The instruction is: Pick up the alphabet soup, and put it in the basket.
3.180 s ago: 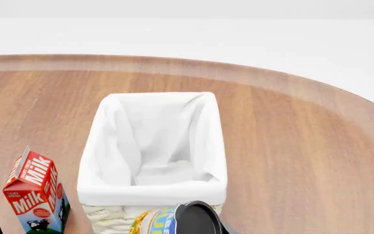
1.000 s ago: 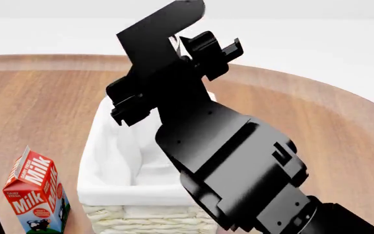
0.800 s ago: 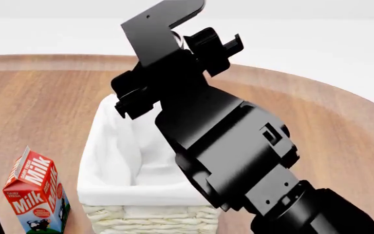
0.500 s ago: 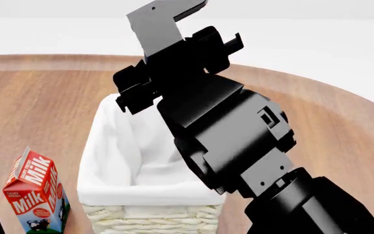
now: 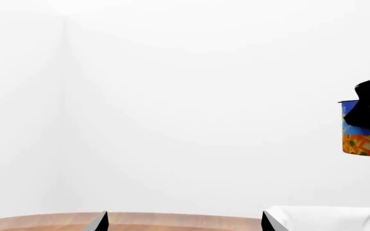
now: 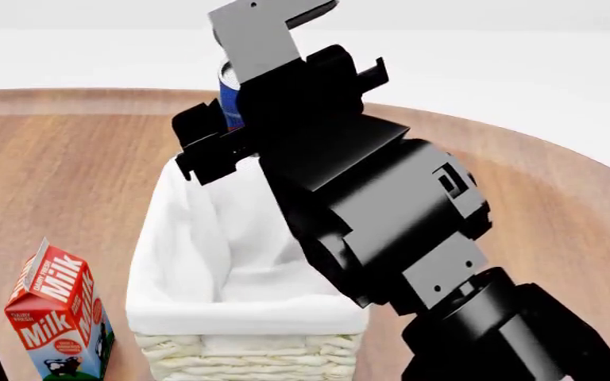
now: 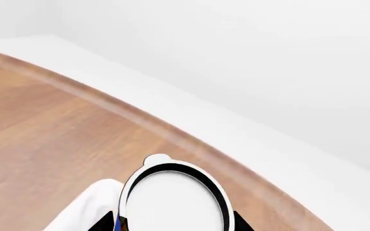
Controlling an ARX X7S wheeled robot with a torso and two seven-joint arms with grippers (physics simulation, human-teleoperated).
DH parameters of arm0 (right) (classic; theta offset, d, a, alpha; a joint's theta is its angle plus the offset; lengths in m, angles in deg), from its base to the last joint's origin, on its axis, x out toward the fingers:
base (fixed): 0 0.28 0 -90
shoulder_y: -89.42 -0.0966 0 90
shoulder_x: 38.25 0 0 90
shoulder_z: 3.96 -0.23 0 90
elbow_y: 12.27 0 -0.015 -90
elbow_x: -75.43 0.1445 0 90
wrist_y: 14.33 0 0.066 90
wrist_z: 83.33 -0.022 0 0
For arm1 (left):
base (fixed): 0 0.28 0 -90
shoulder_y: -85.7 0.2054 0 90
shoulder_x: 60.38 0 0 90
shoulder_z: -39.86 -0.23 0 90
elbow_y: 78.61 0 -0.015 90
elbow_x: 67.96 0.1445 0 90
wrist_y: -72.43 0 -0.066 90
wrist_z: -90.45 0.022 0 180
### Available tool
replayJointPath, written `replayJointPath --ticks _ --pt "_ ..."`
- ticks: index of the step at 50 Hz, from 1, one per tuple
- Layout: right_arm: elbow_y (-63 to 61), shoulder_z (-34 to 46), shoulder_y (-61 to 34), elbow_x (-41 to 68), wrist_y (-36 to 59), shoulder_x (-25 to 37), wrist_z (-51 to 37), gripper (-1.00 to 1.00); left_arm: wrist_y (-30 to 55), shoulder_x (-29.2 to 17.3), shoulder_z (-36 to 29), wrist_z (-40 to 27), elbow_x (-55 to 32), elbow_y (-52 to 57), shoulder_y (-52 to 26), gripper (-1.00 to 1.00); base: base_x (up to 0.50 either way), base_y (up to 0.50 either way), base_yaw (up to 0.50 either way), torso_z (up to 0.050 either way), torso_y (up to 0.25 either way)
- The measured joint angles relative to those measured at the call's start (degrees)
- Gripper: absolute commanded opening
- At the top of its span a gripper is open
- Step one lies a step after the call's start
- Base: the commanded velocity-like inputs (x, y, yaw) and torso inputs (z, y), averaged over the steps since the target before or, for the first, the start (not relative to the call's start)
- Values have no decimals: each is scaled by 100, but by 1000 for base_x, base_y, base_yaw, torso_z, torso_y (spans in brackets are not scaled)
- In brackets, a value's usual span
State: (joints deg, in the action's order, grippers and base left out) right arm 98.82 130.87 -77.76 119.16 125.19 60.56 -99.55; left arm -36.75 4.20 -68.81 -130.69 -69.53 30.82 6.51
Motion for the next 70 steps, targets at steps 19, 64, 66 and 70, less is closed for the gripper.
replayJointPath --ticks 19,64,66,70 --pt "70 -13 25 69 -57 56 94 -100 120 -4 -17 -61 145 63 11 100 0 0 0 0 1" --pt "10 190 27 57 -56 91 78 -100 146 -2 -70 -153 319 65 -10 100 0 0 0 0 -61" --pt "-1 197 25 59 -52 91 75 -100 138 -3 -71 -154 317 58 -13 100 0 0 0 0 -113" --pt "-22 209 20 66 -42 92 70 -100 119 -7 -73 -156 314 48 -16 100 0 0 0 0 -107"
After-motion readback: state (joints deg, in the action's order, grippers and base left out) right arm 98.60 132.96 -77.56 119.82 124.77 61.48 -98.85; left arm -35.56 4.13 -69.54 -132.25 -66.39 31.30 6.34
